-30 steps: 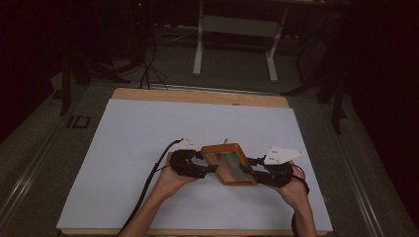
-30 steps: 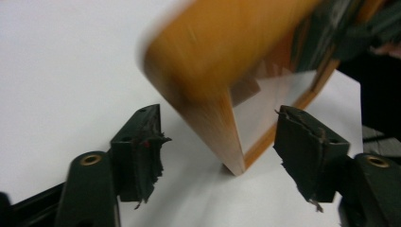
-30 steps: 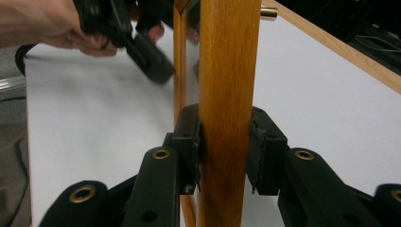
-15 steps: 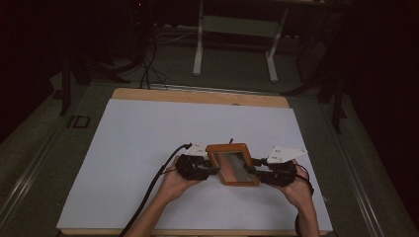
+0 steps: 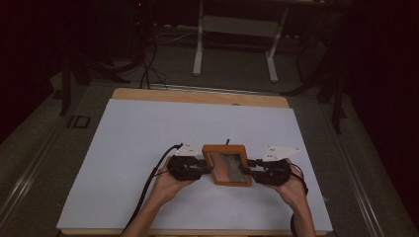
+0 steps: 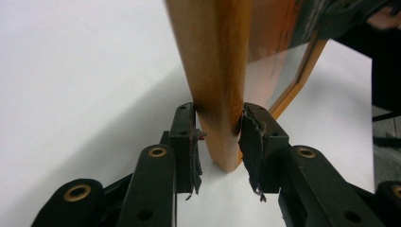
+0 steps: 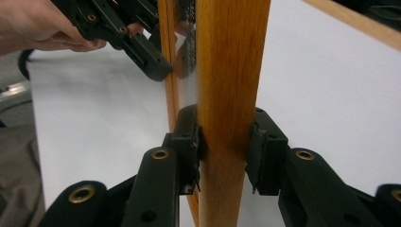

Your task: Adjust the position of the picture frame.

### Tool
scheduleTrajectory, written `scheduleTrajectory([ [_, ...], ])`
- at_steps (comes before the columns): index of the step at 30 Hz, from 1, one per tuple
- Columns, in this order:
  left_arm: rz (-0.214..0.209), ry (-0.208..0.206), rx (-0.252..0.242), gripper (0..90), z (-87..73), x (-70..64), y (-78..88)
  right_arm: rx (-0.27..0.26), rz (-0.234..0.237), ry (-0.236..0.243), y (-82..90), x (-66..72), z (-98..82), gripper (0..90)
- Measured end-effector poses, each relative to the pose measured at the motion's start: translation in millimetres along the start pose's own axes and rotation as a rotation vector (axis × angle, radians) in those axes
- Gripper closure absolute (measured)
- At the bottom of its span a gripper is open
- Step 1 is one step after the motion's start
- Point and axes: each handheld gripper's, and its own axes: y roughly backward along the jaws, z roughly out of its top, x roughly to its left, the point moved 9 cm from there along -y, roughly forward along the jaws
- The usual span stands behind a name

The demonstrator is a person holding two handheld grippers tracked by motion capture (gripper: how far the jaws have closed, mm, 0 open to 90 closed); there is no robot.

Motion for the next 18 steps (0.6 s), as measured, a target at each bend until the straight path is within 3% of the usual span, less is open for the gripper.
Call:
scheduleTrajectory([
  [2, 0.005, 0.01, -0.008, 67.5, -1.7, 1.5, 5.2, 0.001, 0.011, -0.007, -3.2, 2.1, 0.5, 68.0],
  [4, 0.045, 0.072, -0.053, 69.5, -7.2, 9.6, 27.5, 0.017, 0.041, -0.018, -19.9, 11.3, 2.2, 68.1],
  [5, 0.066, 0.094, -0.092, 76.4, -6.8, 13.4, 36.6, 0.029, 0.041, -0.013, -25.5, 14.2, 2.1, 68.2],
  [6, -0.055, 0.123, -0.171, 89.0, -2.4, 8.1, 46.3, 0.025, 0.038, -0.027, -29.1, 15.4, 3.9, 68.2],
  [7, -0.155, 0.137, -0.237, 89.3, 3.3, -0.4, 53.4, -0.008, 0.055, -0.053, -30.9, 17.0, 8.4, 68.8],
  [8, -0.107, 0.086, -0.191, 89.3, 3.3, -4.8, 52.1, -0.045, 0.082, -0.065, -33.4, 20.3, 13.9, 69.0],
  [9, -0.03, 0.014, -0.134, 89.2, 2.4, -7.3, 48.6, -0.061, 0.076, -0.064, -36.2, 22.1, 19.0, 69.0],
  [10, -0.052, 0.004, -0.132, 89.1, 4.2, -12.4, 46.6, -0.054, 0.06, -0.054, -38.0, 23.2, 23.3, 69.0],
  [11, -0.072, 0.01, -0.143, 88.8, 5.6, -14.6, 45.8, -0.045, 0.048, -0.043, -39.3, 24.3, 26.4, 69.0],
  [14, -0.063, 0.039, -0.155, 88.2, 4.3, -8.6, 44.8, -0.04, 0.041, -0.006, -39.7, 28.2, 27.8, 69.1],
  [18, -0.034, 0.051, -0.144, 86.9, -1.2, 0.3, 48.7, -0.045, 0.05, -0.014, -38.4, 25.2, 24.4, 69.1],
])
